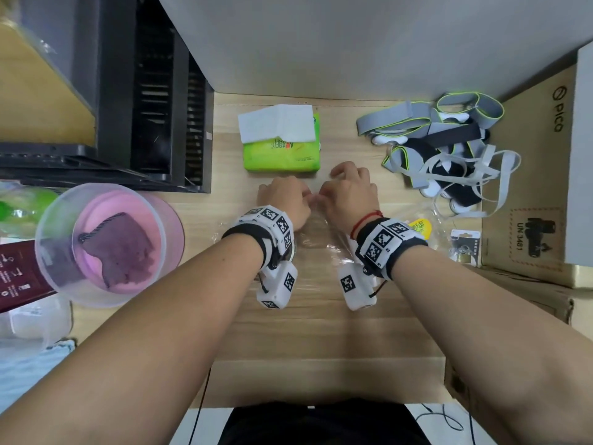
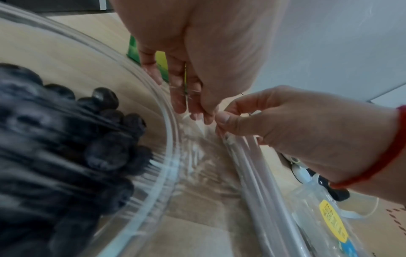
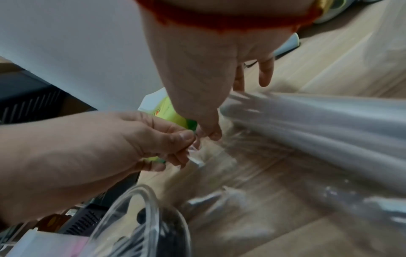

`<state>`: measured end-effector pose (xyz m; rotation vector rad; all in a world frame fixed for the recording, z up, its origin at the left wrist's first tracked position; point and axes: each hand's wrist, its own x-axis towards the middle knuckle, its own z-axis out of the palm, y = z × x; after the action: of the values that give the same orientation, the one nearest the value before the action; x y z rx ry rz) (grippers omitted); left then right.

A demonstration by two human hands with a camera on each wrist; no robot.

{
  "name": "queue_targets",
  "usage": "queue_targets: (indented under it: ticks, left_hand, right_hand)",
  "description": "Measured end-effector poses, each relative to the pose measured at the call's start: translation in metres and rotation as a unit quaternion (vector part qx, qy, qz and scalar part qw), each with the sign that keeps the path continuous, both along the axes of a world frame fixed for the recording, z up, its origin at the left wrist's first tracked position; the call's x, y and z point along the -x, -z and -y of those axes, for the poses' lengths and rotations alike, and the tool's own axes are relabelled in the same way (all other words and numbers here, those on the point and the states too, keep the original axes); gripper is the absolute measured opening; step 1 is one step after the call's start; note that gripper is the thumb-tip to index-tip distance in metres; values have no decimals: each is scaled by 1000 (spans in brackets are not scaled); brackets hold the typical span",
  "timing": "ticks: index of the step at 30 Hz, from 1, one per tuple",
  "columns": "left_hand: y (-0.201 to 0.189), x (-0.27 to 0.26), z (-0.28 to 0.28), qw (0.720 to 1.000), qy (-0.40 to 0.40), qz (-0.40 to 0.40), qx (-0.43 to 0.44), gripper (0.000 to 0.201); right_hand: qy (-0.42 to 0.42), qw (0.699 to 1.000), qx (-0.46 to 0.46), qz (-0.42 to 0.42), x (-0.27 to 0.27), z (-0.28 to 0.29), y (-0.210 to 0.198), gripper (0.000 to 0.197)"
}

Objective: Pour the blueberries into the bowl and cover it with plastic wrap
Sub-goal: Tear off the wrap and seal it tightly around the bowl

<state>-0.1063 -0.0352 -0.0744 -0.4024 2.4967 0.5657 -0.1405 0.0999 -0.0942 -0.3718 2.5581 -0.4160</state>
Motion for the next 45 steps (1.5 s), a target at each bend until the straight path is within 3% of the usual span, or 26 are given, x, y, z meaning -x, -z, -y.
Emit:
queue_targets:
  ticks: [3, 7, 12, 19, 22, 31, 37, 41, 45]
  left_hand:
    - [0, -1, 0, 1000, 21, 0, -5, 18]
    - [5, -9, 0, 999, 22, -7, -33, 19]
    - [6, -14, 3, 998, -23, -54, -33, 21]
    - [7, -11, 1, 998, -2, 43, -43, 30]
    - [9, -15, 1, 998, 0, 43, -36, 22]
    - [9, -26, 3, 1000, -1, 11, -25, 19]
    - [12, -26, 3, 999, 6, -2, -32, 28]
    - [18, -32, -1, 998, -23, -33, -40, 16]
    - [17, -34, -2, 998, -29, -46, -40, 21]
  right_hand:
    - [-9, 1000, -8, -18, -3, 1, 4, 23]
    - [50, 997, -31, -44, 6, -11, 8, 24]
    - [30, 999, 14, 1, 6, -10, 8, 22]
    - [120, 992, 19, 38, -8, -15, 6, 60]
    - [117, 991, 9, 66, -10, -13, 3, 49]
    - [143, 980, 121, 68, -16, -22, -1, 18]
    - [157, 979, 122, 35, -14, -32, 2, 16]
    - [148, 982, 116, 3, -18, -33, 1, 6]
    - [180, 977, 114, -21, -17, -39, 0, 13]
